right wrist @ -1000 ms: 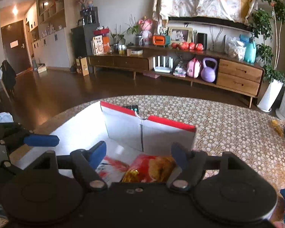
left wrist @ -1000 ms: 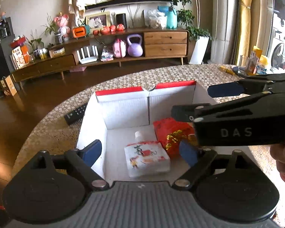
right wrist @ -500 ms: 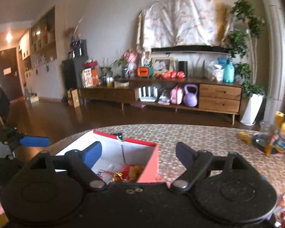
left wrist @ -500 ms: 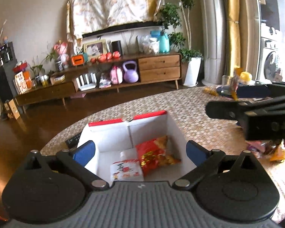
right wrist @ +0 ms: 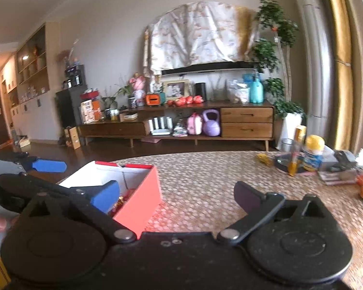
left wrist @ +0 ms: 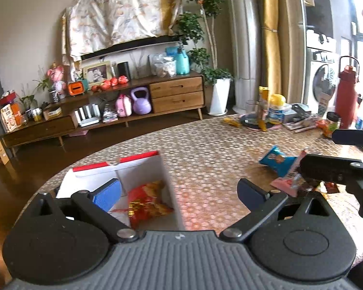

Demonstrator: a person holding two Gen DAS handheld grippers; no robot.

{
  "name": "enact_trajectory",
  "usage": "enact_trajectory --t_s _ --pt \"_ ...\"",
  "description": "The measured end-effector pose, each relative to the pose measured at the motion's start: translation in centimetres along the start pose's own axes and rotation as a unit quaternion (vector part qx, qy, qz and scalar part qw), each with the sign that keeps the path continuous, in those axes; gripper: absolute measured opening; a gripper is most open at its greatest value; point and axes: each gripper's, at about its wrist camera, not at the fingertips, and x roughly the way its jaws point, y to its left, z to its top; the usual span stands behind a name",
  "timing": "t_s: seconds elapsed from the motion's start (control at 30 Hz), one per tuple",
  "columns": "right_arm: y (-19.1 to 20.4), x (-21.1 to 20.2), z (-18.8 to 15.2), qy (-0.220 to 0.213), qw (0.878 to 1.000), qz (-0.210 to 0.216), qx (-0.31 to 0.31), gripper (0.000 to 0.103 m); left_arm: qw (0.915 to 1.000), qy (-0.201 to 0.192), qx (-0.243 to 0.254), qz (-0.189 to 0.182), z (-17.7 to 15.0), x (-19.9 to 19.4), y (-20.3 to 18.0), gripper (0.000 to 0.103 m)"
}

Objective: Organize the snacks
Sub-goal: 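Move both tools back over the snack pile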

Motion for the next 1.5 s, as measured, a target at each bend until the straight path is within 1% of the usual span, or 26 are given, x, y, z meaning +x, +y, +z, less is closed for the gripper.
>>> enact_trajectory --t_s 0.13,0.37,0.47,0.73,0.83,0.97,1.07,1.3,1.5 --pt "-1.6 -1.8 -1.3 -0.002 1.0 -0.02 0.015 0.103 0.9999 0.004 0.004 -0.013 -0.1 0.4 -2.3 0.103" --pt "-4.5 -4.2 -4.1 0.008 0.998 -0.057 0.036 0.103 0.9991 0.019 0.004 -0.039 -0.4 1.4 -5.8 0.103" --pt "-5.9 -5.5 -5.5 0.012 0.996 -0.072 0.048 0.103 0.9984 0.023 0.01 -0.05 -0.9 1.8 -7.3 0.103" --pt "-9.1 -7.4 -7.8 0.02 0.991 -0.107 0.075 0.103 0.9962 0.034 0.022 -0.077 -2.2 3.1 -10.7 0.103" --pt "-10.1 -7.7 -8.6 0.025 0.989 -0.114 0.086 0.103 0.9953 0.041 0.024 -0.084 -2.9 3.6 -11.6 0.103" --pt "-11.0 -7.9 -9.5 0.03 0.988 -0.112 0.098 0.103 0.9943 0.045 0.027 -0.093 -3.5 4.4 -12.2 0.103" --pt "-11.5 -7.8 -10.3 0.035 0.987 -0.119 0.102 0.103 0.9933 0.042 0.03 -0.103 -4.0 5.1 -12.7 0.103" --pt "-13.0 -6.7 -11.2 0.051 0.984 -0.133 0.108 0.103 0.9893 0.035 0.036 -0.137 -4.3 7.3 -14.6 0.103" --pt "-14.6 -5.7 -12.1 0.063 0.981 -0.146 0.112 0.103 0.9838 0.032 0.045 -0.17 -4.1 9.7 -16.7 0.103"
